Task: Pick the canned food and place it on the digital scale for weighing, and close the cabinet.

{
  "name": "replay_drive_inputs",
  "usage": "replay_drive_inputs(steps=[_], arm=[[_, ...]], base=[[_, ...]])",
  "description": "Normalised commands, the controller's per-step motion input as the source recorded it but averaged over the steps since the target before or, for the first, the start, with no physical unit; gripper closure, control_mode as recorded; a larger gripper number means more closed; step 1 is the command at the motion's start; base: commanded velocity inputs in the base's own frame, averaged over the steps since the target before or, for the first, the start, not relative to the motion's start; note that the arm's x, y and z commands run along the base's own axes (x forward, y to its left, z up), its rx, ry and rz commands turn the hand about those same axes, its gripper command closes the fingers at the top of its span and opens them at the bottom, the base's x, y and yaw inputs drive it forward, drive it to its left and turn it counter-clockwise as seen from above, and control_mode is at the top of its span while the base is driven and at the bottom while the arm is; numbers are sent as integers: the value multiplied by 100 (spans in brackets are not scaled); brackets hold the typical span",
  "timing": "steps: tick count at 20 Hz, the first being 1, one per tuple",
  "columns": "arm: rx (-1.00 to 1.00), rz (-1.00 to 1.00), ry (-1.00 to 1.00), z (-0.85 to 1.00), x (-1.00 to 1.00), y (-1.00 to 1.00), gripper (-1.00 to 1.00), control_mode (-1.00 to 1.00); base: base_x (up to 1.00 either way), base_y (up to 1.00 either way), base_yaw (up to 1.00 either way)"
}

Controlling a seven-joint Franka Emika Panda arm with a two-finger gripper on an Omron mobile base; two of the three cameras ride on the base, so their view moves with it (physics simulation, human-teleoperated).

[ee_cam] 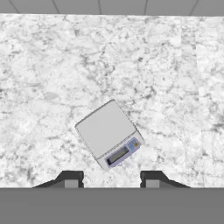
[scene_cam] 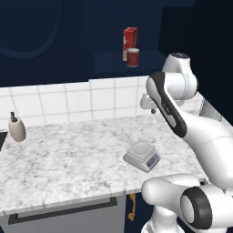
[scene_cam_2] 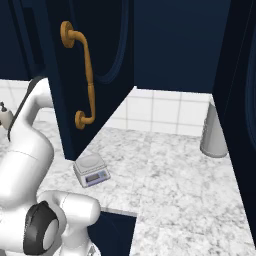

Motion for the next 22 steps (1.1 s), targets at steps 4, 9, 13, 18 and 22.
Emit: replay_drive_inputs(steps=[4,9,13,18,22], arm=[[0,2,-6,0,-37,10,-100,-100],[0,0,-28,30,-52,9,-100,-100],[0,0,-33,84,-34,5,-100,-100],[0,2,-29,68,-25,20,-100,-100],[0,2,-39,83,-13,18,-100,-100]], base=[[0,0,0],[0,0,0],[0,0,0],[0,0,0],[0,0,0]])
